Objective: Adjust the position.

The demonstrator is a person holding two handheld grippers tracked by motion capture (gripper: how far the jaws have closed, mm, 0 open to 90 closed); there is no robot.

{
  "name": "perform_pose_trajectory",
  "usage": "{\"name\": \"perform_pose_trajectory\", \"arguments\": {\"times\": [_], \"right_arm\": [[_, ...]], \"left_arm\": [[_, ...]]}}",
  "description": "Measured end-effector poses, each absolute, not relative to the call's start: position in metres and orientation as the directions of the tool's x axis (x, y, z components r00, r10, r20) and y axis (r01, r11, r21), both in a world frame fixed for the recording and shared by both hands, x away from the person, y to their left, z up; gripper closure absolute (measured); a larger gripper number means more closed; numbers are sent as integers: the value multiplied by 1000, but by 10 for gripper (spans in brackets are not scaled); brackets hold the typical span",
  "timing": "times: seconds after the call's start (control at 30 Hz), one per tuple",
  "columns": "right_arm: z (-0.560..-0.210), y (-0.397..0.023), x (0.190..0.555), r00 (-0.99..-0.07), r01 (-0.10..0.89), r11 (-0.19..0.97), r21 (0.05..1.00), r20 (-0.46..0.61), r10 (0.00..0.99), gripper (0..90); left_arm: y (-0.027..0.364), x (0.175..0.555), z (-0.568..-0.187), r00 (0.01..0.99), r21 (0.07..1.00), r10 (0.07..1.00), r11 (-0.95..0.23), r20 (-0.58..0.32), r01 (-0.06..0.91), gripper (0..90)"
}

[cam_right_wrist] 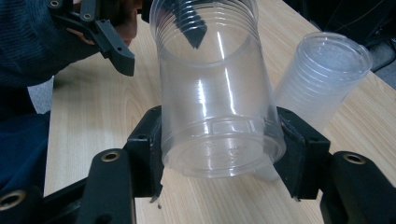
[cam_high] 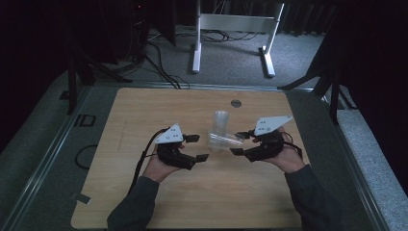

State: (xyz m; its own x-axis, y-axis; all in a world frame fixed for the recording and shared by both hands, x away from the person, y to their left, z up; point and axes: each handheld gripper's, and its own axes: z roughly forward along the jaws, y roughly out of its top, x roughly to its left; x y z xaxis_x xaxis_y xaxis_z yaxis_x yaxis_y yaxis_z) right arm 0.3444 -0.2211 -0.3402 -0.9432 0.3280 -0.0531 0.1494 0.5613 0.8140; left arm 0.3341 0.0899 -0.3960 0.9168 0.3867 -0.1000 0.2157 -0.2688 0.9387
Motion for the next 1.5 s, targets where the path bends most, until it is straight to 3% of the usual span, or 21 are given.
{"name": "perform_pose_trajectory", "arguments": {"times": [0.57, 1.5], "right_arm": [[-346, -222, 346, -951, 165, 435, 885, 26, 308, 415], [-351, -214, 348, -965, 175, 330, 928, 95, 244, 415]], "left_arm": [[91, 334, -395, 927, 948, 353, -232, -127, 218, 224], [85, 333, -389, 942, 961, 296, -174, -155, 213, 241]]}}
